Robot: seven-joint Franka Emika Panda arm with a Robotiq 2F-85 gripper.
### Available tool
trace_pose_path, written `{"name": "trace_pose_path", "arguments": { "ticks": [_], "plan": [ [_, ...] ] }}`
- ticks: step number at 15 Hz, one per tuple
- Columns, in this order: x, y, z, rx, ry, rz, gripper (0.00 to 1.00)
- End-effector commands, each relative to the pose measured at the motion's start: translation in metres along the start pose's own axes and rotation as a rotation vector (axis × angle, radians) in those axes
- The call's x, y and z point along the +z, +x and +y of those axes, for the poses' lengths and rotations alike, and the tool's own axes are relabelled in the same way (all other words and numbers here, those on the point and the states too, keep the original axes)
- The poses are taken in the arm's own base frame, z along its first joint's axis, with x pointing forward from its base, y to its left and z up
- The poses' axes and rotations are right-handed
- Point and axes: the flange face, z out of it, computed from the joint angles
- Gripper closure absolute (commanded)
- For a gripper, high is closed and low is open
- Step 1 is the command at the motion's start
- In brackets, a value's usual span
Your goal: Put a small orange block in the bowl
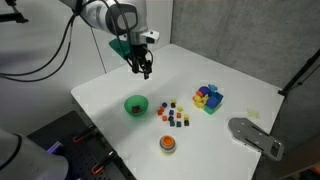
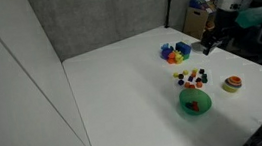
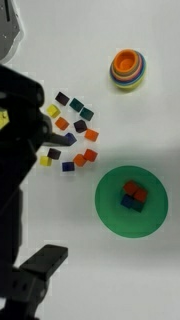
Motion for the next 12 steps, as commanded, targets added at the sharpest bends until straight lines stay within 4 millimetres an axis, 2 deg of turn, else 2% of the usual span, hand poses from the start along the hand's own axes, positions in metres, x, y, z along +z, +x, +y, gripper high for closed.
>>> {"name": "trace_pose_path", "arguments": {
  "ticks": [1,7,12],
  "plan": [
    [-0.033,-0.013,0.021,-0.039,-0.013,-0.003,0.00],
    [-0.086,-0.033,0.052,-0.096,-0.009,0.012,0.00],
    [-0.118,-0.047,0.066,-0.108,-0.020,0.031,0.00]
  ]
}}
